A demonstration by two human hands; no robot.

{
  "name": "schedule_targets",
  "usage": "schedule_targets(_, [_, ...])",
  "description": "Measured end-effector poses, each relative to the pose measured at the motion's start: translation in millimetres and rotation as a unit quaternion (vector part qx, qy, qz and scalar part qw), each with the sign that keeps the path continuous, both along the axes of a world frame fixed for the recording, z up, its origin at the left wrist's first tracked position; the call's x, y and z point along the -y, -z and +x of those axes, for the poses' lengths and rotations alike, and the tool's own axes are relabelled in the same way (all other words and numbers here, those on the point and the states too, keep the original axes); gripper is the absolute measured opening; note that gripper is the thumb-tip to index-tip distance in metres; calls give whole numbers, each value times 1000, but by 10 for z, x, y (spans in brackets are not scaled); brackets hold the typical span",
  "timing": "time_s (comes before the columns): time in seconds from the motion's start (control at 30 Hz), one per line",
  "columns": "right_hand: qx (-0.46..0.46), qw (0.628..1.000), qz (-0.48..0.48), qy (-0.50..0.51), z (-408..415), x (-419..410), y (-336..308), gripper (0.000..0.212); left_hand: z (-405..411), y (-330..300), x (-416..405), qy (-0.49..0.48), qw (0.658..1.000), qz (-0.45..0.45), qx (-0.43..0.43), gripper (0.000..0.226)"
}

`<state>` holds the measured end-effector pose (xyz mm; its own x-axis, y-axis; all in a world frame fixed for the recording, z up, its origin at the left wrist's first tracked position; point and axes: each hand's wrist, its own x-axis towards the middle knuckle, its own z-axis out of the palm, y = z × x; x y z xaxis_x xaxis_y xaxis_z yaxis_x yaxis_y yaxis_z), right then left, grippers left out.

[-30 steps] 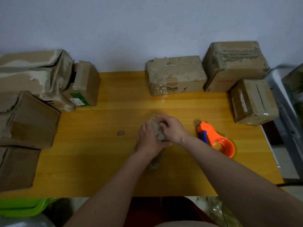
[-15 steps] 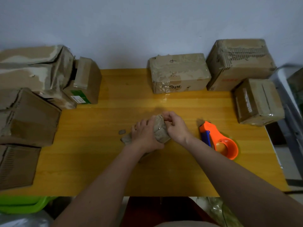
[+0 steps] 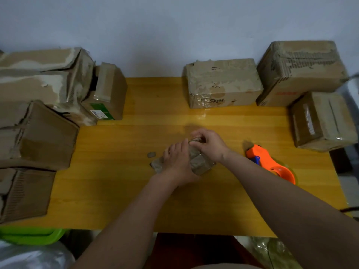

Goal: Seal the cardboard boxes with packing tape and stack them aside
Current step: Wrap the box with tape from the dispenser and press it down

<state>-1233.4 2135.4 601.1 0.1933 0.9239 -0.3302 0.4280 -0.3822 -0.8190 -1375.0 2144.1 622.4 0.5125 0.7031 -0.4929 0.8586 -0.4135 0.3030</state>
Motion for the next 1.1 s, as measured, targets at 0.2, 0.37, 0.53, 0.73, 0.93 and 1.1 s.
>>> schedule_targets(0.2, [-230,965,-112,48,30,15,10,11,-9,5,-14,-4,1000,-13,12,129])
schedule_targets(0.37, [-154,973,-173,17,-39,174,99,52,7,22,-6,-13,1000,-13,-1,130])
schedule_targets(0.53, [-3,995,-16,97,-228,542,190,34,33,28,8,-28,1000,-2,0,126])
schedule_targets(0.73, [-85,947,115,287,-457,547,232,25,24,11,-5,-31,999,10,27,127])
schedule_targets(0.93, [-162,905,61,389,-284,363,138,37,-408,125,46,-164,960,-138,180,61])
schedule_targets(1.1, [-176,910,45,373,-388,304,121,47,-351,156,279,-378,868,-165,275,45])
